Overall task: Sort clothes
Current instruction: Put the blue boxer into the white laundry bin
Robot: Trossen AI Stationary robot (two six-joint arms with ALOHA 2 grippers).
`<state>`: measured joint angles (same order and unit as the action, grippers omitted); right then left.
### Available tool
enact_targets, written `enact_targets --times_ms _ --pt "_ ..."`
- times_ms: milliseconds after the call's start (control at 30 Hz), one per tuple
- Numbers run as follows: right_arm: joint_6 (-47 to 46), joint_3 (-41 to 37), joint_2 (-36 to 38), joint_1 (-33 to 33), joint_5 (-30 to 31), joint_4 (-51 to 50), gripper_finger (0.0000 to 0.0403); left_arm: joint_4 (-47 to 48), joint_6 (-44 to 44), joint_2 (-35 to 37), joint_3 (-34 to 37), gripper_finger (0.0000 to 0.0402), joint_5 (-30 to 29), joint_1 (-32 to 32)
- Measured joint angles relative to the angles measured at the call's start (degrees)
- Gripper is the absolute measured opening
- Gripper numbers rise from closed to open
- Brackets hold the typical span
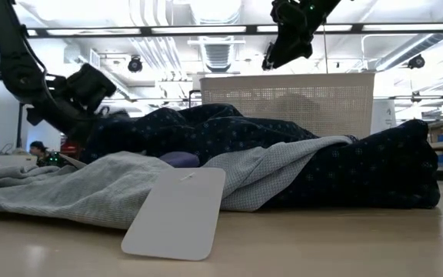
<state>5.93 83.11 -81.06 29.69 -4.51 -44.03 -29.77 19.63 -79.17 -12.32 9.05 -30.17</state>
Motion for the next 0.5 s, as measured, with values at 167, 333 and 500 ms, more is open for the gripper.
enact_targets --times_ms 167,333,500 --pt "0.77 0.0 0.0 -0.94 -0.01 -0.61 0.0192 -1.6 0.61 7.73 -0.07 0.0003 0.53 -0.02" --pt "2.51 0.0 -0.07 -0.92 0.02 -2.14 0.0176 -1.76 1.09 19.48 -0.52 0.0001 0.95 -0.02" --pt "2.23 0.0 -0.09 -0.94 0.02 -2.03 0.0148 3.9 0.49 29.25 -6.9 0.0001 4.03 0.0"
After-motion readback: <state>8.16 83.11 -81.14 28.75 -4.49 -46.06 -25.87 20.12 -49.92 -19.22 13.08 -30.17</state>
